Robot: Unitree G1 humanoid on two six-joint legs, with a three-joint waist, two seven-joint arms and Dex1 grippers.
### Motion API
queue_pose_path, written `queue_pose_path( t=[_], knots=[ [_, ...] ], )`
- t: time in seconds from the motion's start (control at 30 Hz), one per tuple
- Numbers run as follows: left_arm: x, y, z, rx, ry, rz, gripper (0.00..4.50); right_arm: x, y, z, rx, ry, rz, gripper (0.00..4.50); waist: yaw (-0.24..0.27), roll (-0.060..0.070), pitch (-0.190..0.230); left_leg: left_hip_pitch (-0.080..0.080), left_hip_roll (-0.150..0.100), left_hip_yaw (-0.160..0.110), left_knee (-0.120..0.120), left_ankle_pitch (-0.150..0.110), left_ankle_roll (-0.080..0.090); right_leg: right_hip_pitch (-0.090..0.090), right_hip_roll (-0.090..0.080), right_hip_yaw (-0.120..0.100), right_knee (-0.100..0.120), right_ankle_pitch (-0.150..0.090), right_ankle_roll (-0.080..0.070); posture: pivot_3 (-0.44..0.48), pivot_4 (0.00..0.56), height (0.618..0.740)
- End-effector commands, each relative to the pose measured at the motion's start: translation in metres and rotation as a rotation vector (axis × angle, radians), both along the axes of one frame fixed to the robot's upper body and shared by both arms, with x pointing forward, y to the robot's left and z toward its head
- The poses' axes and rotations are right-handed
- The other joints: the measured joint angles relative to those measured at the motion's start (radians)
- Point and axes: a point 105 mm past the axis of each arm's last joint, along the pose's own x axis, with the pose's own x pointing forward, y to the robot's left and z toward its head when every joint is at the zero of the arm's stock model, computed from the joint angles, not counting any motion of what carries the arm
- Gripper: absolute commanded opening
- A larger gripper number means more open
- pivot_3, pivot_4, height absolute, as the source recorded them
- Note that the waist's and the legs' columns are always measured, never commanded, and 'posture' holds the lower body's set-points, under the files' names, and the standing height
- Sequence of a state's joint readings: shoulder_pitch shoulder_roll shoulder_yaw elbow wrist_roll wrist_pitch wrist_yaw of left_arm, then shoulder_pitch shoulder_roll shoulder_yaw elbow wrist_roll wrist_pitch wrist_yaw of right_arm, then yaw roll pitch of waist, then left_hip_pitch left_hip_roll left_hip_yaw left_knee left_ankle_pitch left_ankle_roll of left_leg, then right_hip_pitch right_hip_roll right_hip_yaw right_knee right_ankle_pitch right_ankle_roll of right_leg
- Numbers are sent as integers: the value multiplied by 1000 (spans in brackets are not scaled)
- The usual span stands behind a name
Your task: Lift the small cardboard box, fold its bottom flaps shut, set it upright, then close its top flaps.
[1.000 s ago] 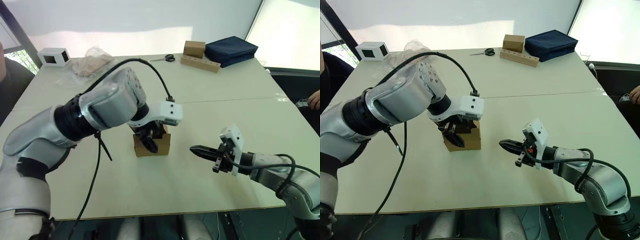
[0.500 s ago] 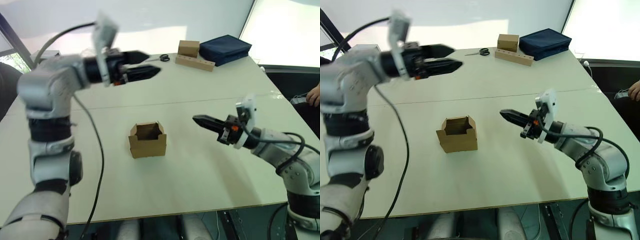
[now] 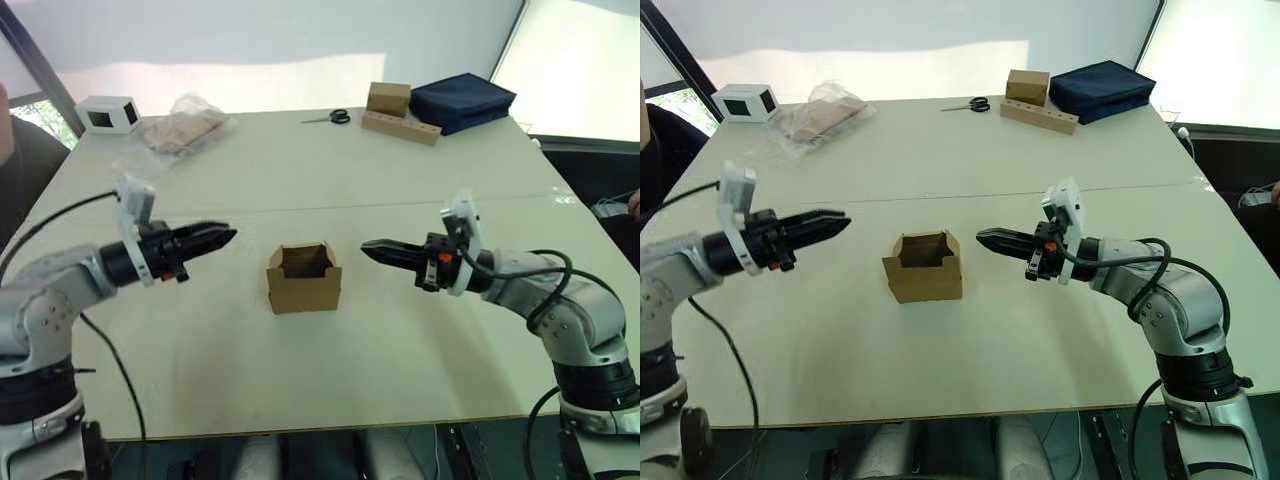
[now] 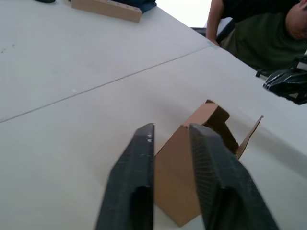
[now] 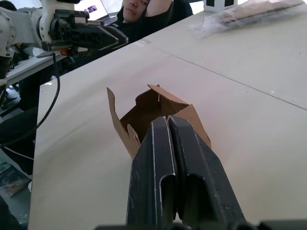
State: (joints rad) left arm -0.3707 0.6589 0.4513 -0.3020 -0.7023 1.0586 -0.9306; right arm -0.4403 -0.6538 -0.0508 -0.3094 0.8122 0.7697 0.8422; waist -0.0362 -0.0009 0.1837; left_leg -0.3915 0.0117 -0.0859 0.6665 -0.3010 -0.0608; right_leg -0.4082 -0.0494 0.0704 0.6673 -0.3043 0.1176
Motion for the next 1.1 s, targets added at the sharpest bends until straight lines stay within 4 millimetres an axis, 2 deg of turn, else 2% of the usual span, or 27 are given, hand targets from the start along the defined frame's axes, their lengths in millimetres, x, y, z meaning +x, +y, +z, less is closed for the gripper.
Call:
queue_pose_path(
  t=[0.03, 0.17, 0.3, 0.47, 0.73, 0.97, 1.1],
  knots=[
    [-7, -2, 6, 29, -68, -21, 68, -7, 3, 5, -12, -31, 35, 0, 1, 0, 0, 0, 0, 0, 0, 0, 0, 0, 0, 0, 0, 0, 0, 0, 150, 740],
    [-7, -18, -3, 45, -48, -74, 68, 0, 13, -5, -56, -39, 34, 0, 0, 0, 0, 0, 0, 0, 0, 0, 1, 0, 0, 0, 0, 0, 0, 0, 150, 740],
    [2, -30, -15, 79, -46, -113, 68, 16, 22, -12, -87, -75, 19, 0, -4, 0, 0, 0, 0, 0, 0, 0, 1, 0, 1, 0, 0, 0, 0, 0, 150, 740],
    [9, -48, -20, 87, -49, -192, 68, 20, 30, -17, -104, -92, 47, 0, -4, 0, 0, 0, 0, 0, -1, 0, 0, -1, 0, 0, 0, 0, 0, 0, 150, 740],
    [14, -52, -27, 98, -37, -216, 68, 26, 39, -24, -111, -96, 48, 0, -8, 0, 0, 0, 0, 0, -1, 1, -1, -1, 1, 0, 0, 0, 0, 0, 150, 740],
    [16, -57, -35, 96, -22, -222, 68, 23, 47, -32, -122, -79, 83, 0, -6, 0, 0, 0, 0, 0, -1, 1, -1, -1, 1, 0, 0, 0, 0, 0, 150, 740],
    [15, -61, -47, 162, -12, -240, 68, 21, 49, -40, -163, -69, 99, 0, -7, 0, 0, 0, 0, 0, -1, 1, -1, -1, 1, 0, 0, 0, 0, 0, 150, 740]
  ],
)
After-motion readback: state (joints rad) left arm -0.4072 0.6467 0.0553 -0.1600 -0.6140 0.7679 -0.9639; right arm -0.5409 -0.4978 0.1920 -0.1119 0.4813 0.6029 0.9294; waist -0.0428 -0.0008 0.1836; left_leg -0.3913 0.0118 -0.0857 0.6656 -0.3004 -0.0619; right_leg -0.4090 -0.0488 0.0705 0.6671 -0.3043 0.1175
